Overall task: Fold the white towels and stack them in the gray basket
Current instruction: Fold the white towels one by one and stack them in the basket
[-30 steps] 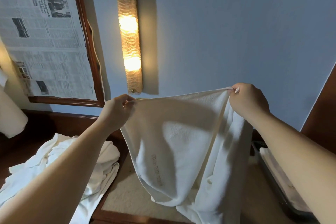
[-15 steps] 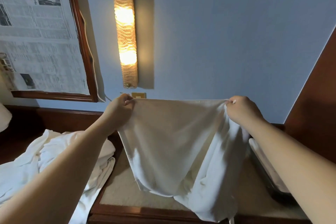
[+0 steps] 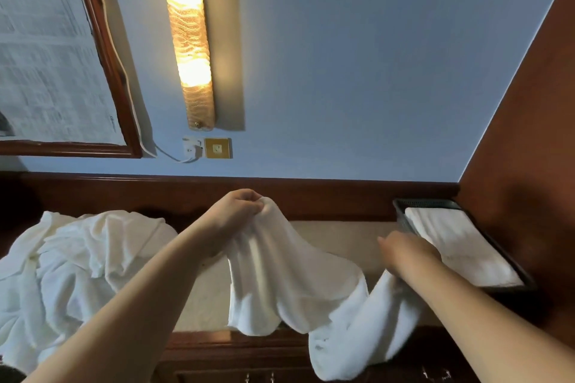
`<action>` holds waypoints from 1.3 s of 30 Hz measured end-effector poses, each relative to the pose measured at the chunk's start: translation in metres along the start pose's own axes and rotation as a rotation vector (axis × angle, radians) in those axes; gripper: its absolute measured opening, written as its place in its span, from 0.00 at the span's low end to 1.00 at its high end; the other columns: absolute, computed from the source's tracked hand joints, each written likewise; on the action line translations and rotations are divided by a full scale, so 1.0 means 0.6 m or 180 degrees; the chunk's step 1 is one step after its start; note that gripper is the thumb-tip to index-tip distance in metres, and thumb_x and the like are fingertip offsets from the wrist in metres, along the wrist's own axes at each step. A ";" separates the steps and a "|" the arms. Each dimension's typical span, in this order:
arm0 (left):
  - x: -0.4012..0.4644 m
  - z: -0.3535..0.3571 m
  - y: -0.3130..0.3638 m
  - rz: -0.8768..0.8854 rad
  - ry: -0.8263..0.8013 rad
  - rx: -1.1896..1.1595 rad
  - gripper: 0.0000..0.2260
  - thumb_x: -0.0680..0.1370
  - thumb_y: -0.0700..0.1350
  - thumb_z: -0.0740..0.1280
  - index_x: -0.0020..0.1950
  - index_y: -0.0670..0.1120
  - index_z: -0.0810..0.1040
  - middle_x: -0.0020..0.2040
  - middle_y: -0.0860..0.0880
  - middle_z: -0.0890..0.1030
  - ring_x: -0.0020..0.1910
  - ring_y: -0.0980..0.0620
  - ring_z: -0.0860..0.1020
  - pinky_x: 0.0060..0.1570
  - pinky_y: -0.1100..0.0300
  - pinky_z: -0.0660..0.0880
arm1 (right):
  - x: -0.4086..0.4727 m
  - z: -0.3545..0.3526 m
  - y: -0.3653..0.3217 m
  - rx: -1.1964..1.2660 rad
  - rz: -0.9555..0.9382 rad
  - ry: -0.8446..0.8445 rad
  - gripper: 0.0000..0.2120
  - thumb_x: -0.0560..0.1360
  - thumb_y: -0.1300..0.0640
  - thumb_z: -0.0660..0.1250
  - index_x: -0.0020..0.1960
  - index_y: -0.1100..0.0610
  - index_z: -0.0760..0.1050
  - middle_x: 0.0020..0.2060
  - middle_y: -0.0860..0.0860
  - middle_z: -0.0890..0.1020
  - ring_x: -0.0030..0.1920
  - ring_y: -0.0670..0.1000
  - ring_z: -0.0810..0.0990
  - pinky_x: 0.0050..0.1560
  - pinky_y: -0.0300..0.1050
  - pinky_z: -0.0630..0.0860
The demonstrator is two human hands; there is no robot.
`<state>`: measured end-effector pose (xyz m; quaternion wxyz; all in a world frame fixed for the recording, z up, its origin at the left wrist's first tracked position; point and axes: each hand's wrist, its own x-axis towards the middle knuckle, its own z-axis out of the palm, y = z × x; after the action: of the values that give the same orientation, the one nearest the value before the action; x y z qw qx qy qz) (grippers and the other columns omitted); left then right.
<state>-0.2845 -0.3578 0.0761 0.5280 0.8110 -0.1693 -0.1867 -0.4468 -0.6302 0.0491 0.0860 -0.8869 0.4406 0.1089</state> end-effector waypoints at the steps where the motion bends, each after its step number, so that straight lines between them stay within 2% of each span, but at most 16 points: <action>1: -0.004 0.000 0.002 -0.0015 -0.0031 -0.0039 0.08 0.82 0.44 0.66 0.48 0.47 0.84 0.41 0.45 0.82 0.40 0.47 0.79 0.42 0.54 0.76 | -0.005 0.007 0.006 0.0008 0.0048 -0.0051 0.23 0.89 0.50 0.46 0.72 0.57 0.74 0.68 0.56 0.77 0.66 0.57 0.77 0.58 0.49 0.73; 3: -0.007 -0.006 0.008 -0.0094 -0.0042 -0.0243 0.08 0.82 0.42 0.65 0.50 0.43 0.84 0.41 0.44 0.81 0.39 0.47 0.78 0.40 0.55 0.75 | -0.009 0.015 0.013 0.0329 0.0252 -0.0179 0.28 0.88 0.46 0.44 0.73 0.60 0.74 0.71 0.59 0.76 0.69 0.59 0.76 0.61 0.50 0.72; 5: -0.005 -0.013 0.014 -0.0173 -0.0091 -0.0622 0.08 0.82 0.41 0.65 0.51 0.42 0.85 0.41 0.42 0.81 0.39 0.45 0.78 0.40 0.54 0.75 | -0.003 0.020 0.016 0.1114 0.0471 -0.0647 0.30 0.88 0.45 0.44 0.77 0.64 0.68 0.73 0.62 0.73 0.72 0.60 0.73 0.68 0.50 0.69; 6: -0.003 -0.014 0.017 -0.0206 -0.0121 -0.0812 0.08 0.82 0.41 0.66 0.51 0.42 0.85 0.42 0.41 0.82 0.40 0.44 0.79 0.40 0.53 0.75 | -0.002 0.016 0.017 0.1421 0.0420 -0.0890 0.28 0.88 0.47 0.47 0.75 0.65 0.69 0.69 0.63 0.76 0.68 0.60 0.75 0.67 0.49 0.70; 8: 0.002 -0.013 0.024 -0.0287 -0.0139 -0.1067 0.08 0.82 0.43 0.67 0.53 0.43 0.86 0.45 0.40 0.84 0.43 0.43 0.81 0.42 0.52 0.77 | -0.005 0.012 0.021 0.2511 0.0532 -0.1400 0.21 0.82 0.46 0.60 0.58 0.63 0.79 0.47 0.62 0.81 0.49 0.60 0.81 0.51 0.50 0.76; 10: 0.004 -0.003 0.033 -0.0382 -0.0184 -0.1239 0.09 0.81 0.44 0.68 0.56 0.44 0.86 0.49 0.40 0.85 0.46 0.42 0.82 0.44 0.50 0.79 | -0.010 0.007 0.024 0.3508 0.0609 -0.2014 0.14 0.72 0.47 0.65 0.38 0.58 0.75 0.33 0.59 0.77 0.36 0.58 0.78 0.41 0.47 0.74; 12: 0.004 0.018 0.043 -0.0472 -0.0241 -0.1454 0.11 0.80 0.42 0.67 0.60 0.44 0.85 0.52 0.40 0.85 0.48 0.43 0.82 0.44 0.51 0.79 | -0.019 -0.004 0.022 0.4159 0.0338 -0.2202 0.08 0.70 0.54 0.64 0.35 0.57 0.70 0.32 0.57 0.74 0.33 0.57 0.75 0.38 0.47 0.74; 14: 0.003 0.040 0.054 -0.0553 -0.0199 -0.1659 0.15 0.77 0.40 0.66 0.62 0.43 0.84 0.55 0.39 0.84 0.50 0.43 0.82 0.45 0.52 0.79 | -0.024 -0.017 0.017 0.4492 -0.0043 -0.2028 0.07 0.75 0.62 0.64 0.39 0.60 0.75 0.36 0.59 0.76 0.35 0.57 0.78 0.40 0.49 0.78; 16: 0.001 0.059 0.061 -0.0459 -0.0259 -0.1796 0.18 0.75 0.36 0.63 0.64 0.42 0.82 0.59 0.38 0.83 0.55 0.41 0.81 0.49 0.50 0.80 | -0.034 -0.031 0.011 0.4559 -0.0523 -0.1774 0.04 0.78 0.66 0.69 0.47 0.67 0.81 0.41 0.61 0.82 0.40 0.58 0.83 0.43 0.52 0.82; 18: -0.005 0.075 0.067 -0.0219 -0.0316 -0.1825 0.18 0.76 0.32 0.62 0.63 0.40 0.82 0.59 0.36 0.83 0.58 0.40 0.81 0.54 0.50 0.80 | -0.047 -0.040 0.005 0.4499 -0.0822 -0.1437 0.09 0.76 0.64 0.74 0.53 0.68 0.82 0.43 0.62 0.86 0.41 0.58 0.86 0.41 0.50 0.83; 21: -0.025 0.105 0.071 0.0257 -0.0323 -0.1748 0.11 0.80 0.33 0.70 0.61 0.38 0.83 0.55 0.38 0.85 0.55 0.38 0.83 0.60 0.46 0.80 | -0.065 -0.044 -0.015 0.4473 -0.1231 -0.0998 0.07 0.76 0.59 0.75 0.50 0.64 0.85 0.43 0.62 0.87 0.42 0.60 0.88 0.44 0.52 0.85; 23: -0.037 0.129 0.070 0.0434 -0.0309 -0.1972 0.12 0.79 0.38 0.74 0.63 0.38 0.82 0.56 0.37 0.85 0.56 0.35 0.84 0.61 0.42 0.80 | -0.075 -0.040 -0.028 0.4499 -0.1425 -0.0709 0.06 0.77 0.55 0.75 0.48 0.57 0.87 0.43 0.58 0.88 0.46 0.59 0.88 0.51 0.56 0.85; 26: -0.054 0.159 0.070 0.0408 0.0043 -0.2029 0.14 0.78 0.44 0.76 0.61 0.41 0.83 0.54 0.39 0.86 0.54 0.37 0.86 0.59 0.39 0.82 | -0.082 -0.037 -0.042 0.4610 -0.1498 -0.0336 0.06 0.77 0.51 0.75 0.49 0.52 0.88 0.45 0.52 0.89 0.49 0.56 0.88 0.54 0.57 0.84; 30: -0.066 0.183 0.068 0.0582 0.0501 -0.1740 0.06 0.78 0.48 0.76 0.53 0.47 0.87 0.49 0.44 0.88 0.50 0.41 0.87 0.55 0.37 0.82 | -0.084 -0.048 -0.044 0.5146 -0.1417 -0.0589 0.06 0.76 0.57 0.76 0.51 0.57 0.88 0.47 0.57 0.88 0.50 0.59 0.88 0.54 0.58 0.84; 35: -0.071 0.205 0.070 0.0770 0.0792 -0.1417 0.04 0.80 0.45 0.74 0.52 0.49 0.88 0.45 0.48 0.88 0.47 0.47 0.87 0.51 0.49 0.84 | -0.082 -0.056 -0.035 0.5053 -0.1717 -0.0780 0.07 0.79 0.64 0.71 0.54 0.59 0.86 0.45 0.54 0.89 0.46 0.52 0.89 0.42 0.41 0.84; 39: -0.072 0.208 0.063 0.0722 0.0979 -0.1363 0.03 0.80 0.44 0.73 0.51 0.49 0.88 0.44 0.51 0.88 0.45 0.52 0.87 0.48 0.57 0.82 | -0.071 -0.050 -0.036 0.4780 -0.1814 -0.1075 0.13 0.82 0.68 0.64 0.56 0.59 0.86 0.47 0.55 0.89 0.50 0.55 0.88 0.50 0.45 0.85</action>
<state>-0.3851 -0.4513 0.0697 0.7243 0.6757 -0.1337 -0.0327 -0.4510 -0.5925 0.0905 0.7463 -0.6426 0.1350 -0.1090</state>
